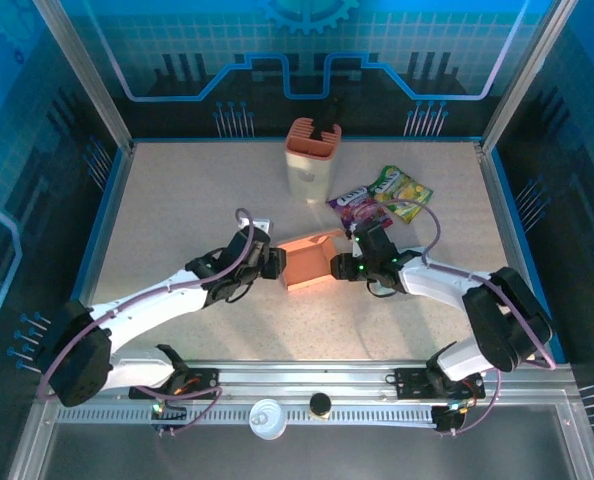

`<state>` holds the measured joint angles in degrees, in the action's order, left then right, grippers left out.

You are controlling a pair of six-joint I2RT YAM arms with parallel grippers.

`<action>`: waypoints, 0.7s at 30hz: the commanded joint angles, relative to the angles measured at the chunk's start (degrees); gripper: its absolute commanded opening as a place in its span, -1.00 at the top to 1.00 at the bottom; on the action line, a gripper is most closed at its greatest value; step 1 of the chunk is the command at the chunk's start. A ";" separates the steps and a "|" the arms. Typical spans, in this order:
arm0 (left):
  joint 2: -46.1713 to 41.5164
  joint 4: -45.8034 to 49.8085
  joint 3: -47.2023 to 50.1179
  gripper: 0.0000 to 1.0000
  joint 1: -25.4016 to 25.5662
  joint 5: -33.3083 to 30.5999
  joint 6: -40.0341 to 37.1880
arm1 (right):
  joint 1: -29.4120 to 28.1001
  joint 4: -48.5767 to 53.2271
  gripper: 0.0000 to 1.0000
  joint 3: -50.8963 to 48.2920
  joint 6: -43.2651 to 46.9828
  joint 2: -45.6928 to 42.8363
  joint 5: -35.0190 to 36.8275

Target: Fold the paper box

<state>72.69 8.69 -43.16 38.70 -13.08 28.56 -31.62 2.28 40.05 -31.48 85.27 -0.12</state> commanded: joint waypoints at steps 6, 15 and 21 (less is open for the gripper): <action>2.36 0.39 -3.26 0.29 -2.79 5.76 0.54 | -0.64 -1.32 0.08 6.81 1.24 4.17 4.18; 3.16 0.28 -3.45 0.35 -3.35 6.65 0.44 | 0.91 -4.89 0.40 5.76 0.26 8.17 0.38; 3.43 -0.15 -3.60 0.39 -3.42 7.10 0.27 | 1.29 -3.57 0.55 7.70 1.19 10.66 -0.16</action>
<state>75.40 8.69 -44.66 35.73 -7.60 28.56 -30.70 -1.13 46.52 -31.00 94.11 0.73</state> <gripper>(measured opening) 0.310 0.234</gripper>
